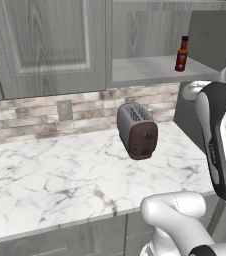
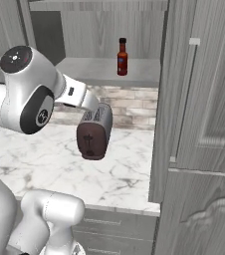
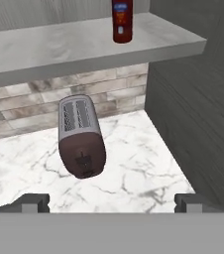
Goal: Move the condiment bottle and condiment bottle from the cabinet to the dining counter.
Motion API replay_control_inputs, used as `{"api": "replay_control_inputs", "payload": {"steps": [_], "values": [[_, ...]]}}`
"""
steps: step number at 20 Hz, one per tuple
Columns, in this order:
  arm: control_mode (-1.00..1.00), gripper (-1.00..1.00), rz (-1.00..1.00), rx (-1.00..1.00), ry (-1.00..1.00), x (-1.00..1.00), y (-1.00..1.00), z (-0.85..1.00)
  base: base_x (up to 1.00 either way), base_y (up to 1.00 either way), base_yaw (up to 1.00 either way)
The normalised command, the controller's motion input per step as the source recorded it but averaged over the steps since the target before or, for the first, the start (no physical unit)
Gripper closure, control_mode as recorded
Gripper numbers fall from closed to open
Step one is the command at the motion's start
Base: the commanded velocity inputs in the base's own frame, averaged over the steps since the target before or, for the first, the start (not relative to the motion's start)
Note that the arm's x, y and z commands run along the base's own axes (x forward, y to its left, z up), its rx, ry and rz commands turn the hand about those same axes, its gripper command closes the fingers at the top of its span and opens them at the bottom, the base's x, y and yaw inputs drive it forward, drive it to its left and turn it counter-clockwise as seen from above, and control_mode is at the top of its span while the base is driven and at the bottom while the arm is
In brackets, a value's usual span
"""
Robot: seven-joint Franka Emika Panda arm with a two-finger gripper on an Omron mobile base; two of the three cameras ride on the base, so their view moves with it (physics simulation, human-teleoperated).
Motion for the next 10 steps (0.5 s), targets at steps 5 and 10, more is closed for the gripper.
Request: {"api": "replay_control_inputs", "payload": {"steps": [5, 10], "values": [[-1.0, -1.0, -0.08, 0.0, -0.09, 0.09, -0.03, 0.08, 0.0, 0.0, 0.0], [-1.0, -1.0, -0.1, 0.0, -0.15, 0.24, -0.01, 0.01, 0.0, 0.0, 0.0]]}}
